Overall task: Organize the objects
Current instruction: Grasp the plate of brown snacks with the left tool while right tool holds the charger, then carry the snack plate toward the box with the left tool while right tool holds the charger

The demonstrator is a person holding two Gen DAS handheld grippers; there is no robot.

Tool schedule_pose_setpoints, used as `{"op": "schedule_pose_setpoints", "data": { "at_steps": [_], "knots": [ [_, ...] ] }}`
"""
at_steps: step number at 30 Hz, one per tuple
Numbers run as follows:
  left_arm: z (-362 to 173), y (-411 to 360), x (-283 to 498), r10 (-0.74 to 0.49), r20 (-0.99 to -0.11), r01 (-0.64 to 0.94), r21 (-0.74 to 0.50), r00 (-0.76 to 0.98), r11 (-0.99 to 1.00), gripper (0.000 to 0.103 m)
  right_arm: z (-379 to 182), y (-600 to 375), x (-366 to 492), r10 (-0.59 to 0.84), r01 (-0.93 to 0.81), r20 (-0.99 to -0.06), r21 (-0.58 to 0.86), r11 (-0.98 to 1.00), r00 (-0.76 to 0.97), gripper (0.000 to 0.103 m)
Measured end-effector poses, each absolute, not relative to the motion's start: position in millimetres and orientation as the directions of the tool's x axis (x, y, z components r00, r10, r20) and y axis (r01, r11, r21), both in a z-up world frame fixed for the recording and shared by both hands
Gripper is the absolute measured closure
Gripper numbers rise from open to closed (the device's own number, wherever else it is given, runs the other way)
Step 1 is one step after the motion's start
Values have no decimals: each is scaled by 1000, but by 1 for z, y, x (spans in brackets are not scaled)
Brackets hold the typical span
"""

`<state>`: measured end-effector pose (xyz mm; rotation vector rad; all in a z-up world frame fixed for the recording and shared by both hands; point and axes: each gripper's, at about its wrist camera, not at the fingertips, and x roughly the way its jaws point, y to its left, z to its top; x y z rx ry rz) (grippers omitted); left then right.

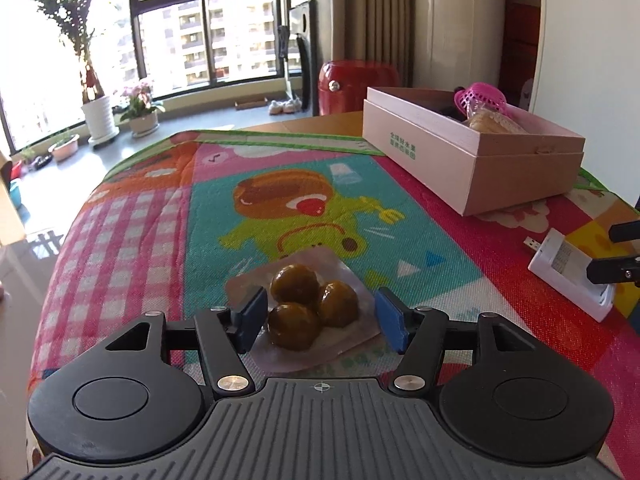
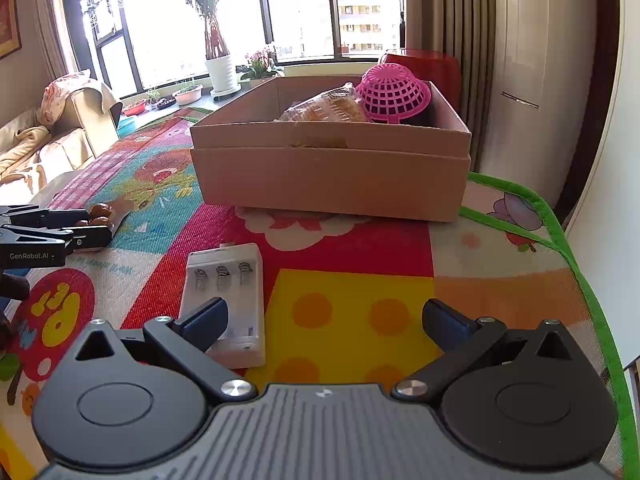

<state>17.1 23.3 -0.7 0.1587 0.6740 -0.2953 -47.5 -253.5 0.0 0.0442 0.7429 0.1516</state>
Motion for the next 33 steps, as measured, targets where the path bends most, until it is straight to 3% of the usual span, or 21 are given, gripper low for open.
{"op": "schedule_pose_setpoints", "data": {
  "at_steps": [3, 10, 15, 18, 22, 28, 33],
  "knots": [
    [1, 18, 13, -204, -648, 312, 54, 734, 949, 37, 0, -253, -47, 153, -122, -671, 93, 988, 725, 0],
    [0, 11, 9, -271, -665, 385, 26, 696, 923, 20, 0, -253, -47, 152, -122, -672, 92, 988, 725, 0],
    [2, 16, 4, -295, -632, 405, 32, 716, 914, 21, -1, -252, -45, 150, -125, -674, 86, 989, 723, 0],
    [7, 18, 1, -238, -583, 383, 137, 777, 913, 23, -2, -251, -45, 148, -127, -677, 81, 989, 721, 0],
    [4, 16, 9, -232, -622, 433, 193, 748, 881, 24, -2, -250, -44, 147, -130, -678, 76, 989, 720, 0],
    [-2, 36, 25, -308, -641, 398, -5, 703, 917, 20, -2, -251, -44, 150, -132, -680, 78, 988, 718, 0],
    [-3, 20, 24, -294, -643, 420, 49, 707, 906, 18, -2, -251, -44, 151, -132, -680, 80, 988, 717, 0]
  ]
}}
